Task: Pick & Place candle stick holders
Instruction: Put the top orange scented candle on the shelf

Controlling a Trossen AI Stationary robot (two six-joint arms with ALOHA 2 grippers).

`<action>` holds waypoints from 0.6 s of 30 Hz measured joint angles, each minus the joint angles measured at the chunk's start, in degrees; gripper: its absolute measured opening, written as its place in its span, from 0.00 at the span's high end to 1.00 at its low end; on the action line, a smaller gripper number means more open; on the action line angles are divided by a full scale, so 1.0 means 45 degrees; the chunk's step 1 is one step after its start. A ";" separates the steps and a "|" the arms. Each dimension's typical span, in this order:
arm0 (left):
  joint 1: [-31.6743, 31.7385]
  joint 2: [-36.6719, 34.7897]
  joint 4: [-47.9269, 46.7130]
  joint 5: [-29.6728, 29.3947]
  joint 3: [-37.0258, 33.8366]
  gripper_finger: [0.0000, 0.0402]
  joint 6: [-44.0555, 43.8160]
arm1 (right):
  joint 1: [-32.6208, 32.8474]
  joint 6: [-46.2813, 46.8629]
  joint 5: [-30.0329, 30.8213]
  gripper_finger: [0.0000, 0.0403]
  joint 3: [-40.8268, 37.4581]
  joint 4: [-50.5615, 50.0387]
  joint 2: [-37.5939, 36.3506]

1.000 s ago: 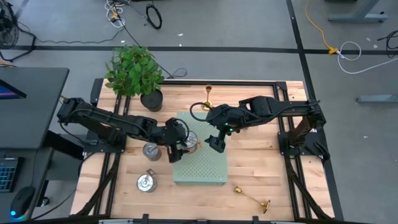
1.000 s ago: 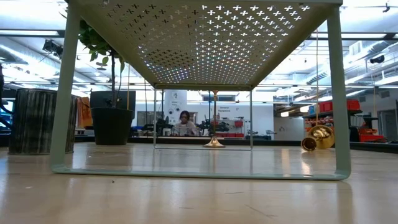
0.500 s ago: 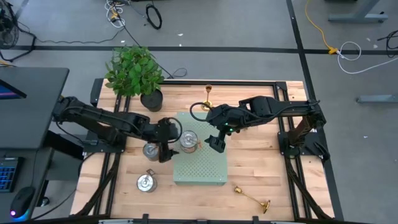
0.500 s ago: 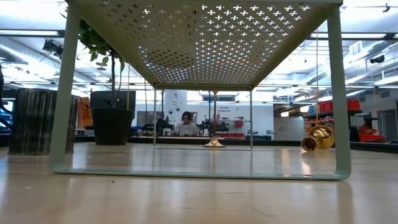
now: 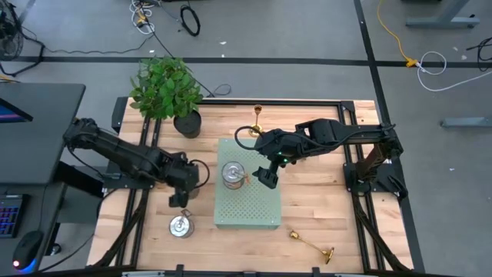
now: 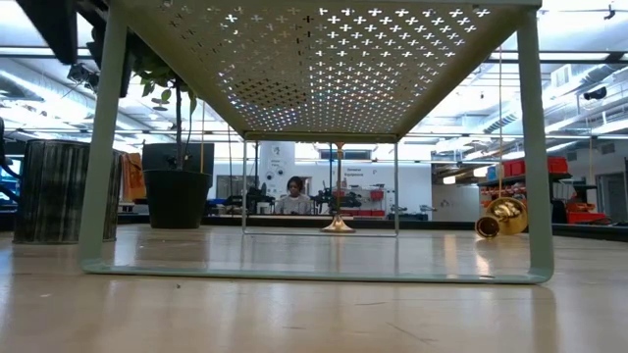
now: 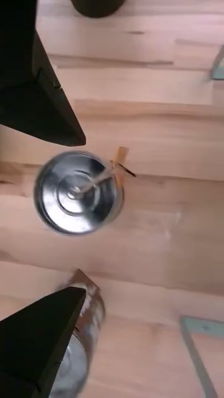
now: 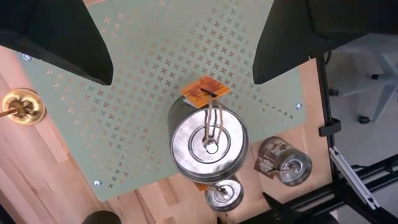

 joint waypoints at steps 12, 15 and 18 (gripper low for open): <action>-0.0133 0.0015 -0.0302 -0.0327 0.0000 0.01 0.0156 | 0.0000 0.0117 -0.0019 0.04 0.0000 0.2255 0.0000; -0.0133 0.0017 -0.0300 -0.0251 0.0000 0.01 0.0290 | 0.0000 0.0117 -0.0015 0.04 0.0000 0.3406 0.0000; -0.0128 0.0019 -0.0267 0.0120 0.0000 0.01 0.0312 | 0.0000 0.0117 -0.0015 0.04 0.0000 0.4620 0.0000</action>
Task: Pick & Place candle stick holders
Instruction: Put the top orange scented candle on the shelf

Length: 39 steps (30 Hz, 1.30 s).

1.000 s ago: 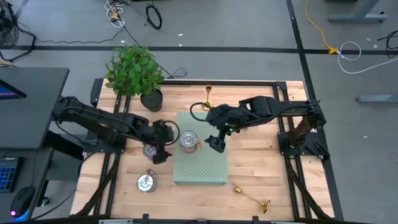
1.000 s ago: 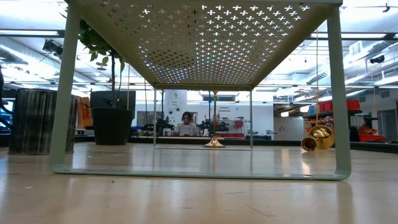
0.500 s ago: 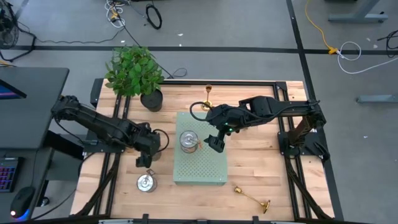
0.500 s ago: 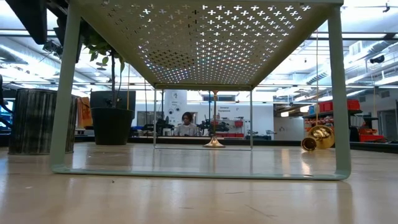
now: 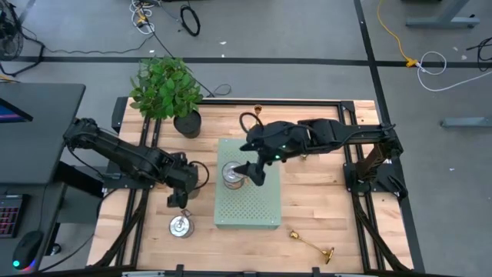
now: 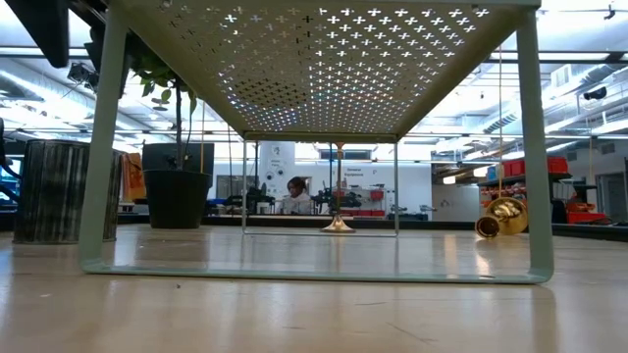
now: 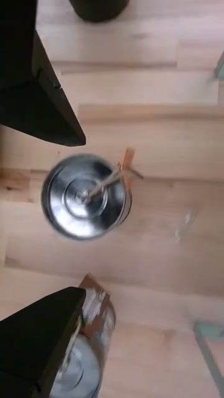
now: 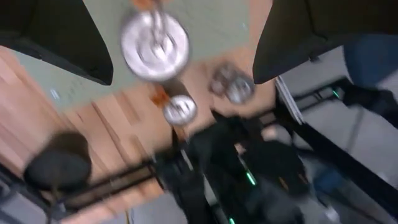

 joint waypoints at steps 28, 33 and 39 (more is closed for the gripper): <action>0.0274 -0.0097 0.2492 -0.0295 -0.3092 0.01 0.0172 | 0.0000 -0.0002 0.0002 0.04 0.0000 0.5350 0.0000; 0.0316 -0.0097 0.2844 -0.0301 -0.3461 0.01 0.0369 | -0.0001 -0.0005 0.0002 0.04 0.0000 0.5350 0.0000; 0.0415 -0.0097 0.3094 0.0092 -0.3851 0.01 0.0460 | -0.0003 -0.0005 0.0003 0.04 0.0000 0.5350 0.0000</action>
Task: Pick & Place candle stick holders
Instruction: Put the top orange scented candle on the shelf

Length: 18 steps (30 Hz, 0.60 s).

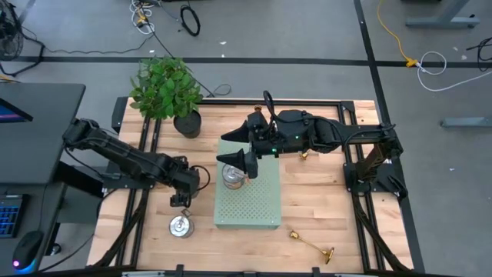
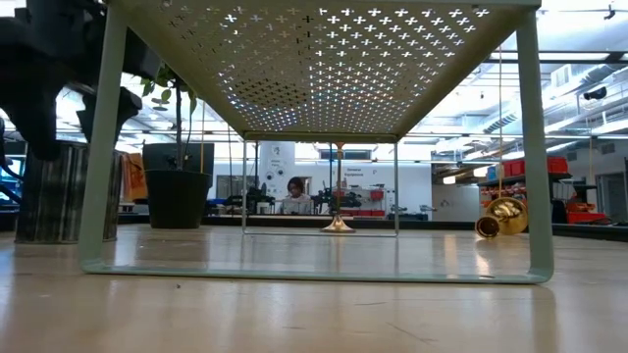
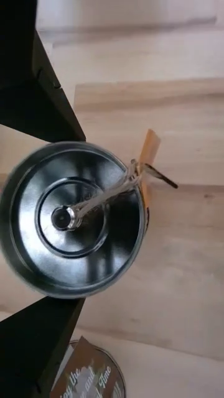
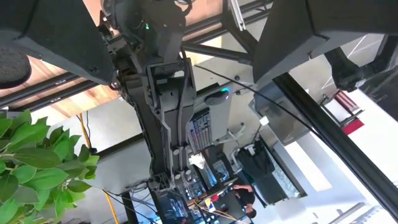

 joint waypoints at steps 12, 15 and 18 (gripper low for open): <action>-0.0002 0.0005 0.0569 -0.0002 -0.0224 0.01 -0.0434 | 0.0003 0.0000 0.0002 0.04 0.0000 0.0000 0.0000; -0.0002 0.0005 0.0569 -0.0002 -0.0224 0.01 -0.0439 | 0.0003 0.0000 -0.0001 0.04 0.0000 0.0000 0.0000; -0.0002 0.0005 0.0564 -0.0002 -0.0224 0.01 -0.0441 | 0.0003 0.0000 0.0002 0.04 0.0000 0.0000 0.0000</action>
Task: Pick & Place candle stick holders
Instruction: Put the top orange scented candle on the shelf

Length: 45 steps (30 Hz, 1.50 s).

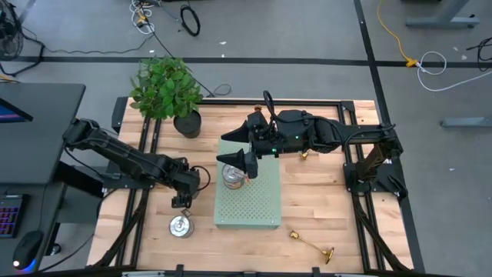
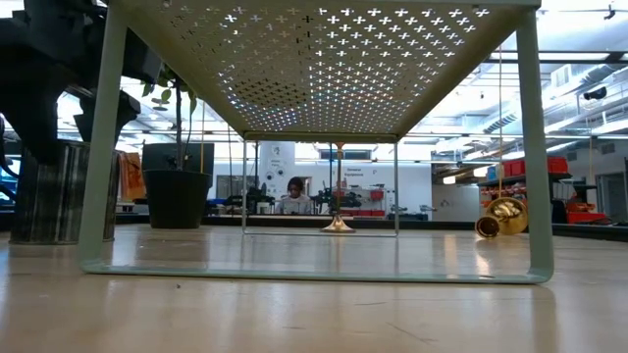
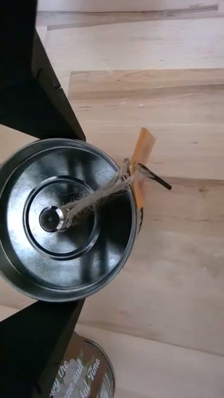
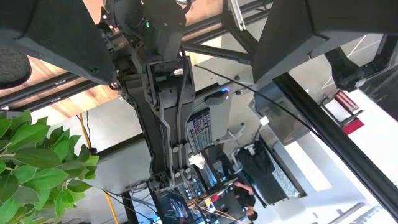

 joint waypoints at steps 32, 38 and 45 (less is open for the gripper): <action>0.0044 0.0000 0.0267 0.0042 0.0004 0.01 -0.0313 | 0.0000 0.0000 -0.0005 0.04 0.0000 0.0000 0.0000; 0.0039 0.0000 0.0209 -0.0193 0.0010 0.05 -0.0252 | 0.0000 0.0000 -0.0002 0.04 0.0000 -0.0003 0.0000; 0.0039 -0.0010 0.0090 -0.0117 0.0024 0.07 0.0008 | -0.0004 -0.0001 0.0000 0.04 0.0000 -0.0001 0.0000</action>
